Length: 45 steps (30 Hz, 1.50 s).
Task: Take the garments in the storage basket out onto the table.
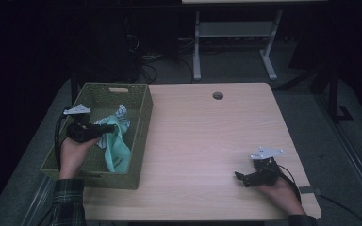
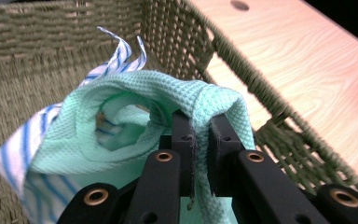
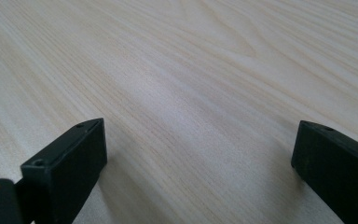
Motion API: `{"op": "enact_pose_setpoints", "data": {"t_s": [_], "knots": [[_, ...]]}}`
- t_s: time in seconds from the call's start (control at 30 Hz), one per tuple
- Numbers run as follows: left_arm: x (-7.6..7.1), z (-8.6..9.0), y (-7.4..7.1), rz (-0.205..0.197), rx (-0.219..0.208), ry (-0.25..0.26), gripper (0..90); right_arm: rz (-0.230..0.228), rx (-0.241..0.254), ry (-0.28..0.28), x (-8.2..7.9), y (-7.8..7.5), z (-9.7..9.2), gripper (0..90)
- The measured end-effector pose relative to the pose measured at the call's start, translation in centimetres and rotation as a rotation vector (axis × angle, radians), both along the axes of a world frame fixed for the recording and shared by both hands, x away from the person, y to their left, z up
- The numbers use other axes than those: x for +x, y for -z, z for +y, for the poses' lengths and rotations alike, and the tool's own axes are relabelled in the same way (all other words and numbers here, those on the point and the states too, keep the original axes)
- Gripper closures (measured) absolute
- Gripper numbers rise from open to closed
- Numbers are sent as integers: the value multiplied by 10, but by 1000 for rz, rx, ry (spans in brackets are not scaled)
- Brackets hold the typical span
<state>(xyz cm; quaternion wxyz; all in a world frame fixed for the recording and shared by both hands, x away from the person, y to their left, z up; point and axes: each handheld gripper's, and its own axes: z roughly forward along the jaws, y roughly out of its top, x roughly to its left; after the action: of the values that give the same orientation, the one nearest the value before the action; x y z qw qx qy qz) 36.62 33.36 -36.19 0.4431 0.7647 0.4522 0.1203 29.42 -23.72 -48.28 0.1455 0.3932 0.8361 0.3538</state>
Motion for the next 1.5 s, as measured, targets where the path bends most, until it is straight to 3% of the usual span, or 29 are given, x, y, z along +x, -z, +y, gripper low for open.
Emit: {"op": "enact_pose_setpoints", "data": {"t_s": [0.2,0.47,1.03,1.27,1.3,1.5], "knots": [[-4,3,-7,-37,-40,0,828,0,0,0,0,0,0,30],[-12,10,-21,-119,-81,14,828,0,0,0,0,0,0,30],[-16,6,-64,-184,-108,74,827,4,2,3,0,0,0,30],[-16,2,-78,-201,-137,103,828,4,2,4,0,0,0,30],[-16,1,-83,-204,-156,115,828,3,2,3,0,0,0,30],[-16,-3,-95,-221,-159,133,828,3,2,3,0,0,0,30]]}}
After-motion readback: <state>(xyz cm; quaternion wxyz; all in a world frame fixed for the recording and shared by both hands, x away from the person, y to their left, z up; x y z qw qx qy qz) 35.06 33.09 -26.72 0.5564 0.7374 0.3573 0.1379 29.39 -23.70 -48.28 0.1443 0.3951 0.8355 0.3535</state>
